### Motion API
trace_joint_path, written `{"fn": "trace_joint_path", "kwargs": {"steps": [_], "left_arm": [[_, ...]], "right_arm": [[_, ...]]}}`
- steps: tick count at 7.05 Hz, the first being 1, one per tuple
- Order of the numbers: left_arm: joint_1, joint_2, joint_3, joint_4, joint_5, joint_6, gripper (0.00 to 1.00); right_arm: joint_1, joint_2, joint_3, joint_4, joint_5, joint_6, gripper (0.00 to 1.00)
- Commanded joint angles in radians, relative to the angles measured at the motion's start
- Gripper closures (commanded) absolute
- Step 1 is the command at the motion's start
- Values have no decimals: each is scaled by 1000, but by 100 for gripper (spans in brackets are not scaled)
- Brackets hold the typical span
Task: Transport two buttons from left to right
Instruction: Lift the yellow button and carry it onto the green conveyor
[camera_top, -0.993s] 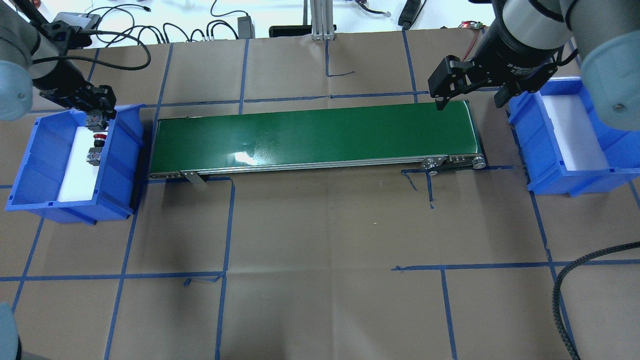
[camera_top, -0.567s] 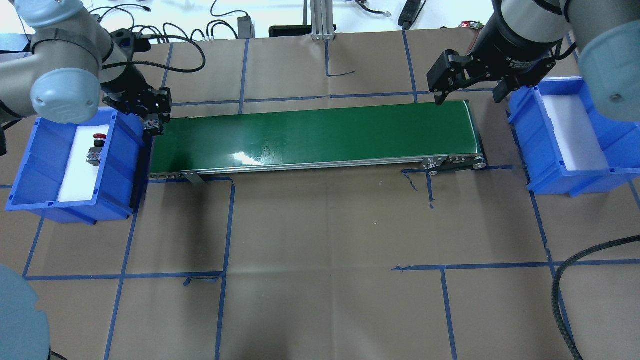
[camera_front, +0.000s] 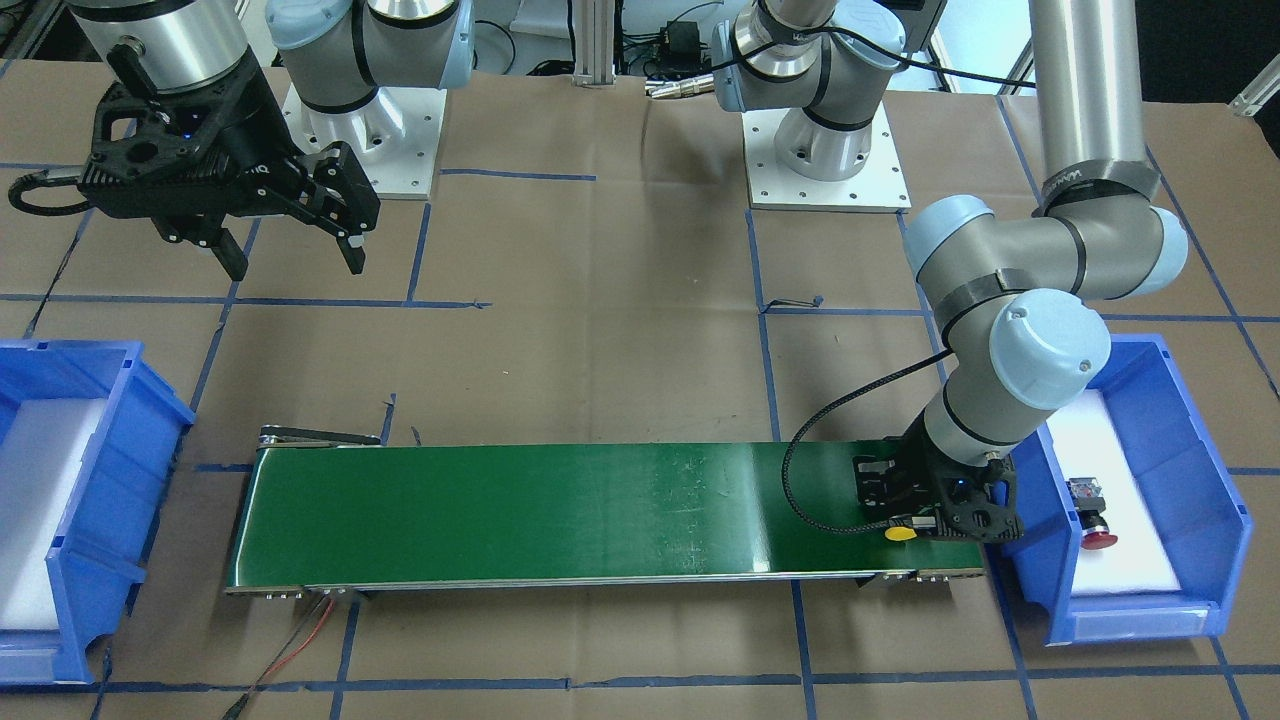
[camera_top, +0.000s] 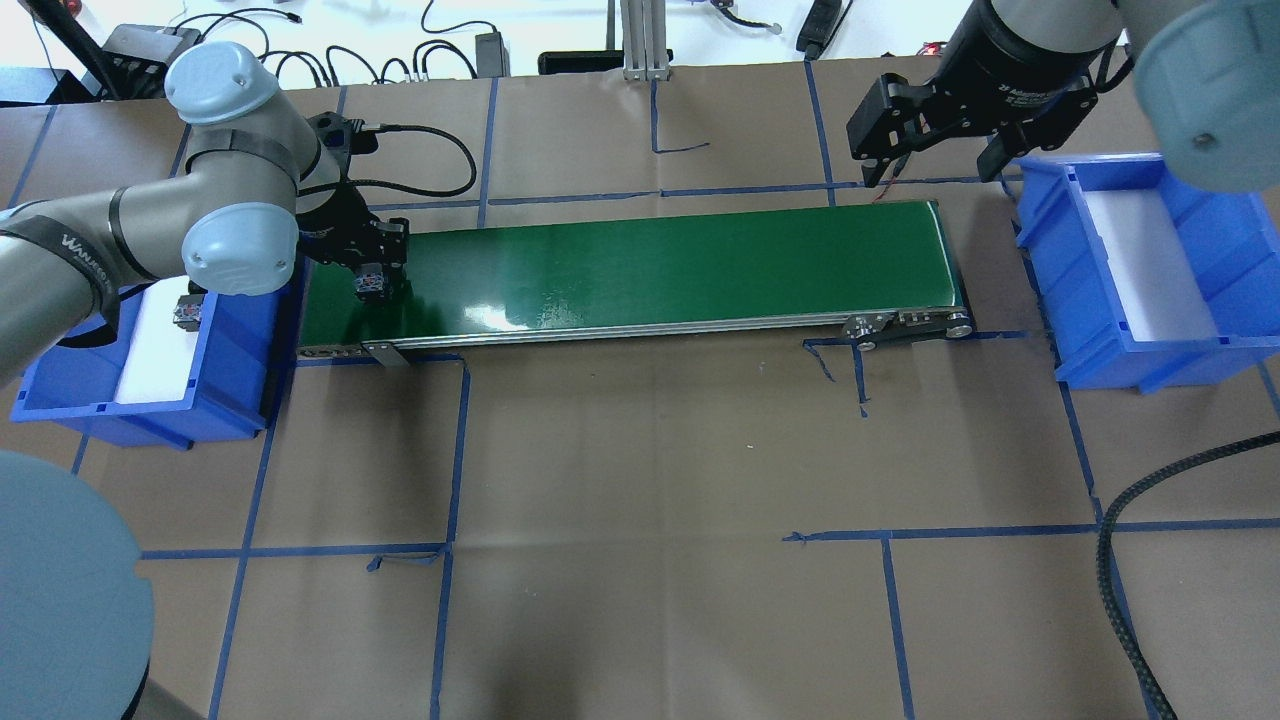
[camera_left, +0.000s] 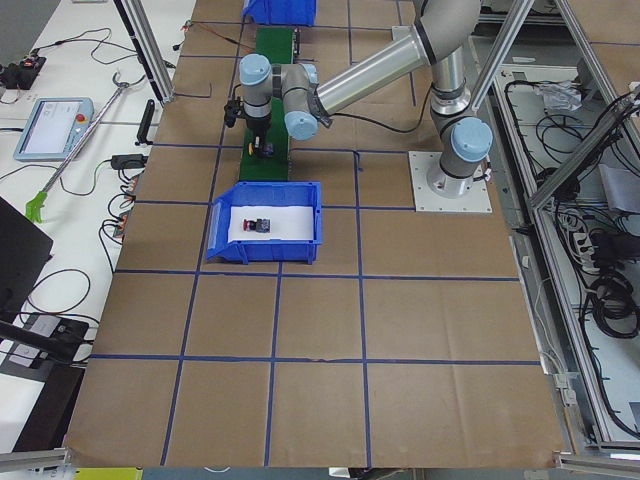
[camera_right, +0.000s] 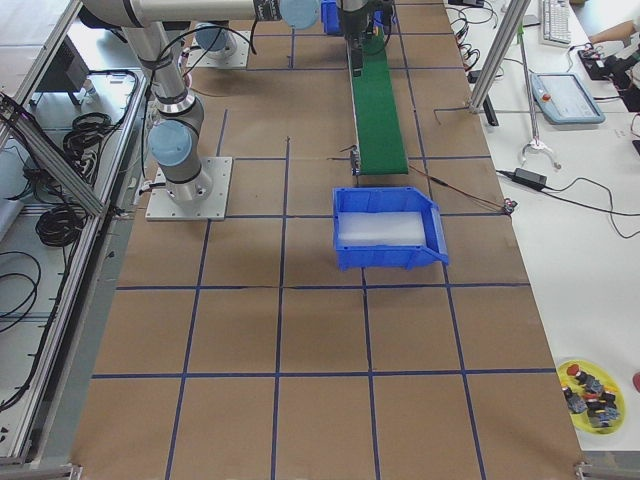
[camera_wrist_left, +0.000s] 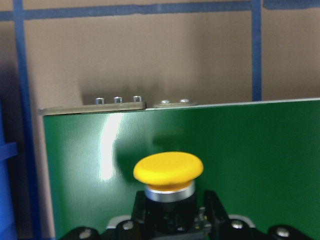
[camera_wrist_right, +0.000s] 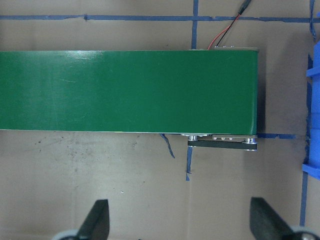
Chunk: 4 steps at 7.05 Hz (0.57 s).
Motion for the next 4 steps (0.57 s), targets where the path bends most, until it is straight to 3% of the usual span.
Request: {"fn": "trace_joint_path", "kwargs": {"steps": [1, 2, 4], "left_arm": [[-8, -3, -6, 14, -7, -3, 24], [-9, 5, 17, 12, -7, -3, 1], [-8, 43, 56, -7, -7, 5, 0]], "right_arm": [[1, 1, -1, -1, -1, 1, 0], [1, 1, -1, -1, -1, 0, 0], [1, 3, -2, -1, -1, -2, 0]]}}
